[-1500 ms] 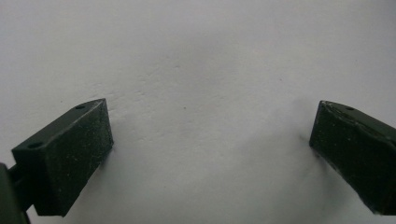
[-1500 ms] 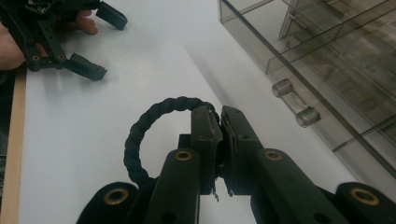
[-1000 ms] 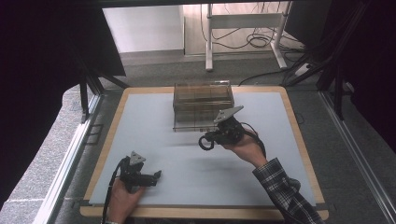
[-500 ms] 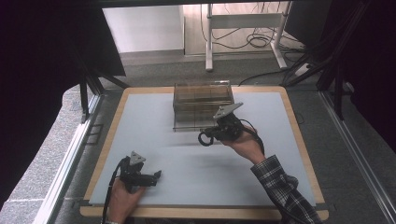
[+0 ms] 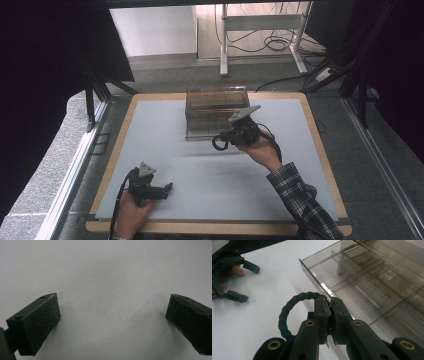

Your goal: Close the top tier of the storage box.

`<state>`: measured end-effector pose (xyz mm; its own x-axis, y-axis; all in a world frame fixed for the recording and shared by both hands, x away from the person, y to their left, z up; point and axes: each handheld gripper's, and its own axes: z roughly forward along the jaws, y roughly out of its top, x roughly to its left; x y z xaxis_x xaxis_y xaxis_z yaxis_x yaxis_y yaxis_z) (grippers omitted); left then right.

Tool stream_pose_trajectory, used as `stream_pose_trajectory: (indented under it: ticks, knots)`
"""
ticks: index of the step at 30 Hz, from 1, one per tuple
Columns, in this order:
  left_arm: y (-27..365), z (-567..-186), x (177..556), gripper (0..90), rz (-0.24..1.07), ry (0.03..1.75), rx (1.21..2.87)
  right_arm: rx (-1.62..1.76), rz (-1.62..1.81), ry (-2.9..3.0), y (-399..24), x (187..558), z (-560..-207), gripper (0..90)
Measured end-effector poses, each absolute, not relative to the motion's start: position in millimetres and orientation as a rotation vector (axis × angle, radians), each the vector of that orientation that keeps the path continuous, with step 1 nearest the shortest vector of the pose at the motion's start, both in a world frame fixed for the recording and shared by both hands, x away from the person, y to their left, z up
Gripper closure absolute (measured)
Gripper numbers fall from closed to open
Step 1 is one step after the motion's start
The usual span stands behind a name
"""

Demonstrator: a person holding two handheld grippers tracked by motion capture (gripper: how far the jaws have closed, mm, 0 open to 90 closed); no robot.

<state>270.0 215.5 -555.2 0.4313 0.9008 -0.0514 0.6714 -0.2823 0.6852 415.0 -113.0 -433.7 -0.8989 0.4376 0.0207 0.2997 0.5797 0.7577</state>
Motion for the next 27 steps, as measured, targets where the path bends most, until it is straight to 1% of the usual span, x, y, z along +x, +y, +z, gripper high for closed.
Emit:
stream_pose_trajectory:
  ticks: [27]
  knots:
    - [215,-555,270,0.0,0.463,1.319,2.047,0.709,1.190,2.563,-105,438,-431,83.1]
